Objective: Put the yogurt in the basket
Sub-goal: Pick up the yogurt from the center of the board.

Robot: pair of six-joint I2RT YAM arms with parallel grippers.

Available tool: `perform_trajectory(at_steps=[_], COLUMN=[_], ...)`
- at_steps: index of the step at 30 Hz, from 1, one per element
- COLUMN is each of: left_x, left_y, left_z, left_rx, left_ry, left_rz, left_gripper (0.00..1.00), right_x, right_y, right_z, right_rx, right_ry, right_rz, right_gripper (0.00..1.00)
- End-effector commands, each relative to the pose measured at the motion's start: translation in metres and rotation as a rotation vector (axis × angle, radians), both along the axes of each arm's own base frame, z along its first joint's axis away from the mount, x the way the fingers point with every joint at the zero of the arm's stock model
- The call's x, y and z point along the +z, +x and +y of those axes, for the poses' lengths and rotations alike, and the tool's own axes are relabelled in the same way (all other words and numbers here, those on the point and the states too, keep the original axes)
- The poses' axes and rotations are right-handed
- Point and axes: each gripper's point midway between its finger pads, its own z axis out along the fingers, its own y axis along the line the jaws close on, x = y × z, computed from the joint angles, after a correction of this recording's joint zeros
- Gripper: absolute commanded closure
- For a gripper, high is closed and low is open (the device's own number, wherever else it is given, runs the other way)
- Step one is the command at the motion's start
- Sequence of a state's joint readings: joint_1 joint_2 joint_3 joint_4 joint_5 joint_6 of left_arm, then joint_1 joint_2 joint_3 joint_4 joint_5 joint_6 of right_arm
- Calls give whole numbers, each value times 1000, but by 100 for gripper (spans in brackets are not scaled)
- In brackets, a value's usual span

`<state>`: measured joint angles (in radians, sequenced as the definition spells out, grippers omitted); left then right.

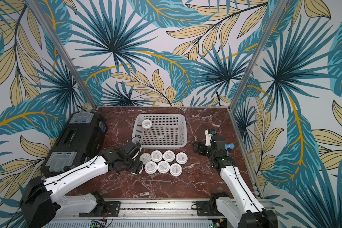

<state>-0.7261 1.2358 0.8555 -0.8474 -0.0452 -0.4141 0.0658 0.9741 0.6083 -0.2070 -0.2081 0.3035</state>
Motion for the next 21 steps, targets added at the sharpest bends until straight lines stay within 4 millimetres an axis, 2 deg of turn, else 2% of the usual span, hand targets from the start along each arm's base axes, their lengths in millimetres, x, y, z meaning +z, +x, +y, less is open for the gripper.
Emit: perform_trajectory(at_steps=[1, 21], left_x=[-12, -17], left_y=[-3, -4], left_z=[3, 5], left_rx=[7, 9], left_ry=[18, 37], left_rz=[16, 27], left_gripper=[24, 27], right_x=[0, -1], right_y=[-2, -2], right_z=[3, 2], right_rx=[10, 10], right_ry=[7, 6], right_rz=[-9, -7], right_gripper=[13, 13])
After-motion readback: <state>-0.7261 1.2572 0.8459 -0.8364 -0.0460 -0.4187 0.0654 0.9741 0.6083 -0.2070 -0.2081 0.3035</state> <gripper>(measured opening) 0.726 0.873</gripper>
